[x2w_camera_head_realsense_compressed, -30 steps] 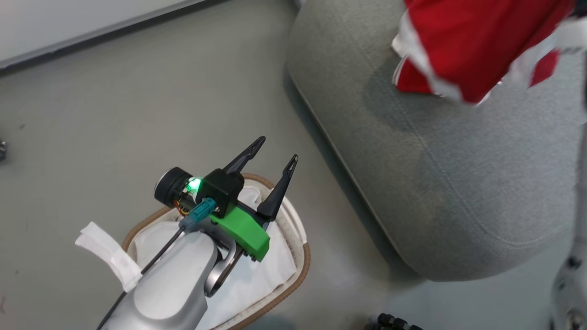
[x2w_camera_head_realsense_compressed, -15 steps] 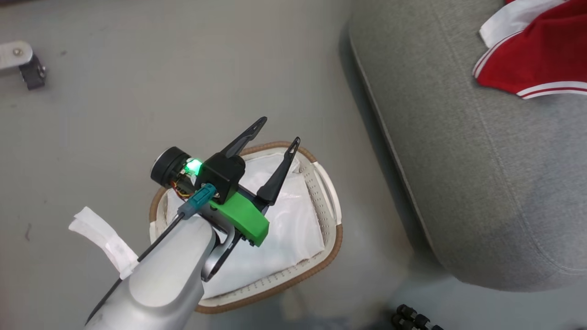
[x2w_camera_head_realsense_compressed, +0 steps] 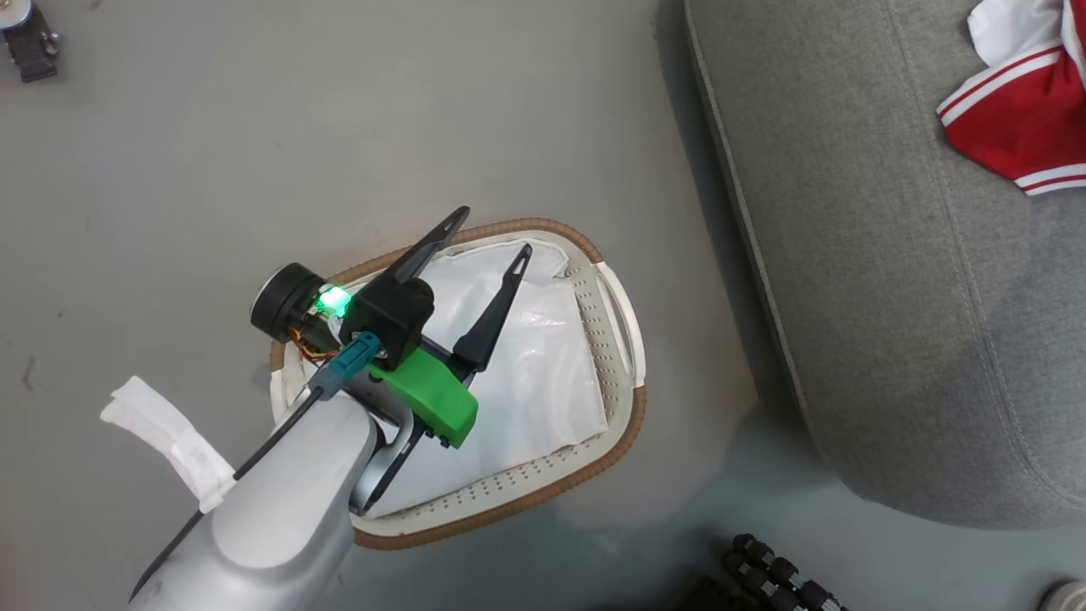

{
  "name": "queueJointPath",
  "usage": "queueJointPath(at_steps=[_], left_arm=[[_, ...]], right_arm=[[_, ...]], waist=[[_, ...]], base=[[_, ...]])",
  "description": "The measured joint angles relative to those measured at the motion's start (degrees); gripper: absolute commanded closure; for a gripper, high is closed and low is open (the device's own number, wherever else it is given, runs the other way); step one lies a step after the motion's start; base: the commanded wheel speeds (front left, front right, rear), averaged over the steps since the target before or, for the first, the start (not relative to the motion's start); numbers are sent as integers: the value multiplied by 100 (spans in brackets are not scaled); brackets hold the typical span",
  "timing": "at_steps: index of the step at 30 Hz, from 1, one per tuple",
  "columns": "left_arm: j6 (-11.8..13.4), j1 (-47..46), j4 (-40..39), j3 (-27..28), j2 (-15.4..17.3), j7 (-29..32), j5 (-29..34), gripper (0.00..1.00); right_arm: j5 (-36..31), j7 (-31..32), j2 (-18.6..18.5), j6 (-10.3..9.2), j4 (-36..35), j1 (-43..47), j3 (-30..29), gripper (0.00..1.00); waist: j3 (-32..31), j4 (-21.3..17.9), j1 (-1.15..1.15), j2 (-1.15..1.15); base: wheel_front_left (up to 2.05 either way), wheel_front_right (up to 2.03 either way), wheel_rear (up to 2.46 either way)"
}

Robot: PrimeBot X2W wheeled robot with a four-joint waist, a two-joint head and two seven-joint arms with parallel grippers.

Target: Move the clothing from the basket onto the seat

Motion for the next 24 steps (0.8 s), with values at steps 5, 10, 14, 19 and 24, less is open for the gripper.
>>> queueJointPath(at_steps=[5, 10, 14, 19, 24], left_arm=[[75, 72, -63, 41, 53, 9, -63, 0], [88, 131, -83, 30, 60, 23, -132, 0], [101, 197, -63, 33, 49, -4, -192, 0], [109, 296, 8, 79, -20, -67, -305, 0], [153, 441, 114, 212, -102, -156, -459, 0]], right_arm=[[-138, 0, 425, 0, 116, 385, 96, 100], [-116, 0, 653, 0, -255, 789, 162, 0], [16, 0, 866, 0, -588, 1221, 359, 0], [305, 0, 994, 0, -822, 1653, 632, 0], [591, 0, 1003, 0, -1042, 1779, 882, 0]], waist=[[-56, -111, 0, 0], [-205, -211, 0, 0], [-351, -301, 0, 0], [-577, -394, -1, 0], [-857, -456, -1, 0]], base=[[0, 0, 0], [0, 0, 0], [0, 0, 0], [0, 0, 0], [0, 0, 0]])
